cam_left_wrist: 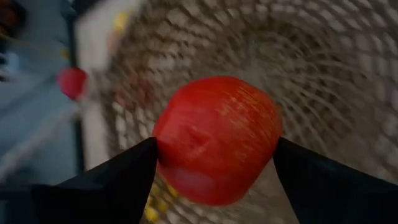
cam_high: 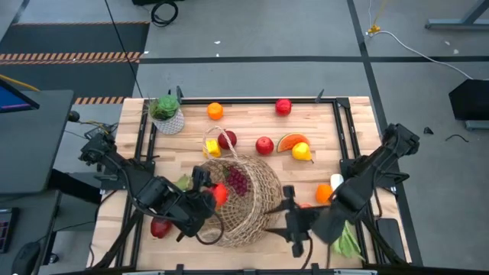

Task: Build produce basket
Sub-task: Put the apple into the basket

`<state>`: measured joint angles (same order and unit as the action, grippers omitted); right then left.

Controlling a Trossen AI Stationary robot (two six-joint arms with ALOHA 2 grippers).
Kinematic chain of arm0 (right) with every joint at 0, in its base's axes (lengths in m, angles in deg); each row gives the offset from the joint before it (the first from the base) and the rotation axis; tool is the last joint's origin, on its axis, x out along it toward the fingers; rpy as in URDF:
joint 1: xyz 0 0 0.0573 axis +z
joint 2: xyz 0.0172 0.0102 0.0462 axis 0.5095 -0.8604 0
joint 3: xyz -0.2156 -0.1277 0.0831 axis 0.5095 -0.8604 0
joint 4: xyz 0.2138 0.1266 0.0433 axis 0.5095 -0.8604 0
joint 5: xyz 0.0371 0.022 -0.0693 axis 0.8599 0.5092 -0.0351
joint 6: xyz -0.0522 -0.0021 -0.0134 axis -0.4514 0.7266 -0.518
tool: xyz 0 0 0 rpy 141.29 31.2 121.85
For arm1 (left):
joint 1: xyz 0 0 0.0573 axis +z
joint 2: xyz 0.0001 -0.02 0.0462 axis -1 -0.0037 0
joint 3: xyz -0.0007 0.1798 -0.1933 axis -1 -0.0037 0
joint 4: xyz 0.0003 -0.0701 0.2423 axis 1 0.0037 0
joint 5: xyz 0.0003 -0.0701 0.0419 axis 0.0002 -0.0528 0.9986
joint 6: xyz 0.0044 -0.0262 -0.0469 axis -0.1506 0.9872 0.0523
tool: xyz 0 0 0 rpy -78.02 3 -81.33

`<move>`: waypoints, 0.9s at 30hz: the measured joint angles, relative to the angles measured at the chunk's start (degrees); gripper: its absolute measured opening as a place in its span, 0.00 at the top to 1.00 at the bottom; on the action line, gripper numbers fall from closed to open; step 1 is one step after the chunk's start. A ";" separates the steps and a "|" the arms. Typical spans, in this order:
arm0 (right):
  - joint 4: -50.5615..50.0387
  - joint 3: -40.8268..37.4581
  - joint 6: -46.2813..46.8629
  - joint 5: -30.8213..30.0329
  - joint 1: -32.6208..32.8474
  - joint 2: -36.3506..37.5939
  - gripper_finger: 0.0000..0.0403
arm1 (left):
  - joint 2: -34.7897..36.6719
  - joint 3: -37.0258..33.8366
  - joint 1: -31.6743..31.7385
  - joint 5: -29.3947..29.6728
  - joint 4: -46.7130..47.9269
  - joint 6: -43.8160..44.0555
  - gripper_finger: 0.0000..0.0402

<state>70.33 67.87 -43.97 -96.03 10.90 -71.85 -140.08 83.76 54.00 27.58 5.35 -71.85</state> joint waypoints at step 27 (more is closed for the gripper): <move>15.22 -0.08 -12.26 9.02 -16.37 -9.44 0.52 | 0.23 0.07 -0.27 5.64 -14.29 -16.47 0.21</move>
<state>85.55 67.80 -56.23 -87.01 -5.48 -81.28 -139.84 83.83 53.73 33.22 -8.94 -88.32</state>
